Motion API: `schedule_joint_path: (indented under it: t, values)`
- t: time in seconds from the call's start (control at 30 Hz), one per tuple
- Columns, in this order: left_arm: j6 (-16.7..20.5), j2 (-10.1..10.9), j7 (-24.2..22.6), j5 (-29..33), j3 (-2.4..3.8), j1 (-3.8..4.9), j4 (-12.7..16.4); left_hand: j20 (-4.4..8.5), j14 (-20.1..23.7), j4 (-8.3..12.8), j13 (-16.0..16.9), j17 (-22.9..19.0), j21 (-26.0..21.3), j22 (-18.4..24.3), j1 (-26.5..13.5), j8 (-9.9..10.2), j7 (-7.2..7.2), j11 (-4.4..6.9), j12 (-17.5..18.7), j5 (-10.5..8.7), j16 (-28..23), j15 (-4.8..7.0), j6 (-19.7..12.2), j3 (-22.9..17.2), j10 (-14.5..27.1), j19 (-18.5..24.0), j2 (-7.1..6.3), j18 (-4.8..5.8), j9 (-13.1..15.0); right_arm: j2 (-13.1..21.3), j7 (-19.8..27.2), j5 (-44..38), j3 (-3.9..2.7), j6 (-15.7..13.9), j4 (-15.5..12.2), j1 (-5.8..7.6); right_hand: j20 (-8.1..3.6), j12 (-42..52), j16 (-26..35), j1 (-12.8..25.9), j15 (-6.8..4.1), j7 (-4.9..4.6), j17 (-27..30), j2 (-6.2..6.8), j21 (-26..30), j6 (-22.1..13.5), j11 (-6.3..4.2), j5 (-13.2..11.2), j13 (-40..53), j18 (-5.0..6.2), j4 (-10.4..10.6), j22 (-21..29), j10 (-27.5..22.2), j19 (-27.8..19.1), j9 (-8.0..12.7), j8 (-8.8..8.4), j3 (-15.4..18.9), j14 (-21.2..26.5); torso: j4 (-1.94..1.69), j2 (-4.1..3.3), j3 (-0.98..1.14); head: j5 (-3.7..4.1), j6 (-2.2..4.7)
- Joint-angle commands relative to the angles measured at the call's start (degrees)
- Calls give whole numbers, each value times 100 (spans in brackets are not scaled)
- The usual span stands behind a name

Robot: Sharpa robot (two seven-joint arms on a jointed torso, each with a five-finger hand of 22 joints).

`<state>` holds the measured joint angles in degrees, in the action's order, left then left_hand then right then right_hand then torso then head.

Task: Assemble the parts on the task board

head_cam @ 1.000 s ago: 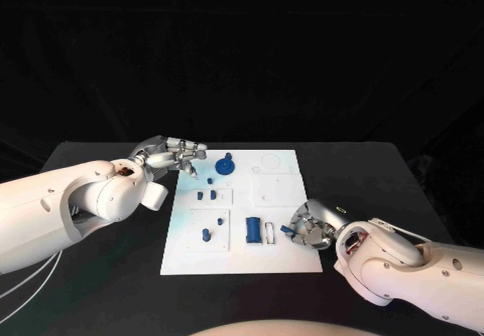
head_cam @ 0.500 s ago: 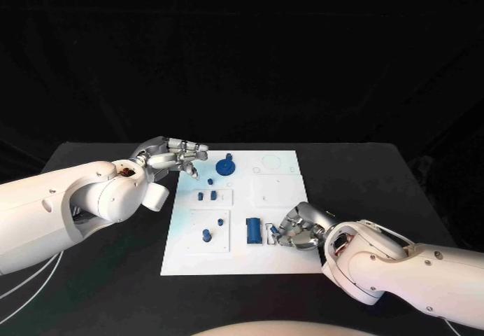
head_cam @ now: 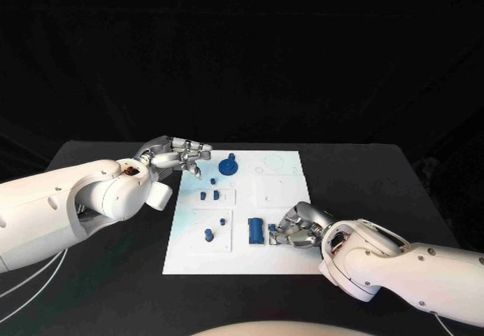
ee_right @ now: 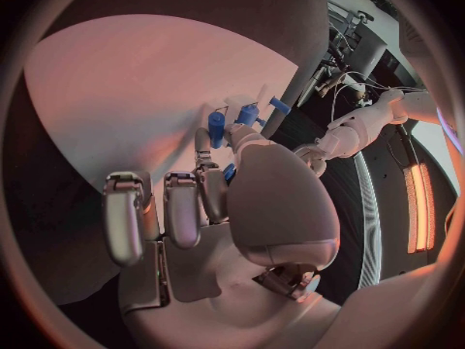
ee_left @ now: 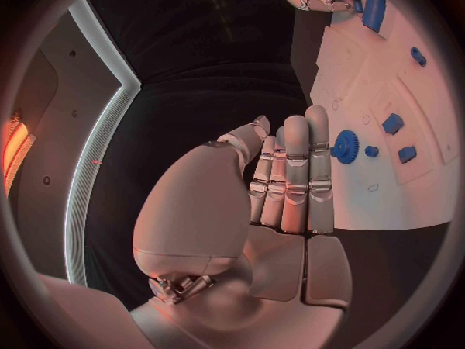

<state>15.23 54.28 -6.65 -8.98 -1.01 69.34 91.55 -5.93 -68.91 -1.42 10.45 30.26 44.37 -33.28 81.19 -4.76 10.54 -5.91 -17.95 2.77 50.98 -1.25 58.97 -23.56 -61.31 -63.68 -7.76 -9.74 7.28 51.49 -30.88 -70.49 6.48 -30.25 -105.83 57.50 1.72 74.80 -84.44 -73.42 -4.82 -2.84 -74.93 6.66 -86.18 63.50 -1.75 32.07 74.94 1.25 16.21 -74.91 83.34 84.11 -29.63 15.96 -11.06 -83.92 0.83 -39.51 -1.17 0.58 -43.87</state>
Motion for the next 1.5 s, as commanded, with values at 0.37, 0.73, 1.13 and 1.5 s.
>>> schedule_joint_path:
  t: [0.37, 0.73, 1.13, 1.5]
  values:
    - [-101, -13, -19, 23, 4, 3, 7, -23, 38, 5, 9, -9, -33, 5, -18, -22, -14, -9, -19, 17, -9, -2, -42, 19, 32, -31, 29, -81, -6, -72, 57, 59, 15, 121, 74, -19, -45, 64, -37, 441, -36, 56, -577, -32, -31, 92, -5, -216, 490, -48, 33, -1408, 64, 443, -26, 27, 359, -421, 5, 5, -1, 23, 3]
    - [-102, -12, -14, 23, 4, 3, -2, -23, 38, 5, 9, -9, -33, 5, -18, -22, -14, -9, -19, 17, -9, -2, -42, 19, 32, -31, 29, -81, -6, -55, 119, 24, 15, 104, 41, -19, -33, 82, -33, 837, -26, 49, -574, -98, -18, 91, 6, -1203, 515, -45, 32, -1404, 67, 438, -48, 38, 920, -419, 1, 3, -1, 24, -1]
    - [-130, 4, 9, 23, 4, 3, -12, -24, 32, 3, 12, -11, -36, 8, -23, -31, -13, -9, -37, 17, 3, -2, -42, 24, 34, -38, 33, -81, -7, 122, 172, -85, 15, -45, -106, -20, -36, 107, -48, 945, -31, 59, -600, -209, -45, 101, -2, -1157, 538, -51, 38, -1411, 80, 449, -58, 49, 1106, -425, 2, 1, 7, 10, 3]
    - [-121, 3, 5, 23, 4, 3, -20, -24, 27, 3, 13, -10, -36, 8, -25, -32, -13, -9, -42, 17, 8, -2, -43, 26, 34, -41, 33, -82, -7, 302, 180, -145, 13, 20, -174, -20, -45, 107, -49, 731, -41, 70, -603, -333, -42, 92, -12, -893, 544, -50, -29, -1411, 80, 448, -66, 50, 1194, -426, 6, 9, 2, 19, 12]
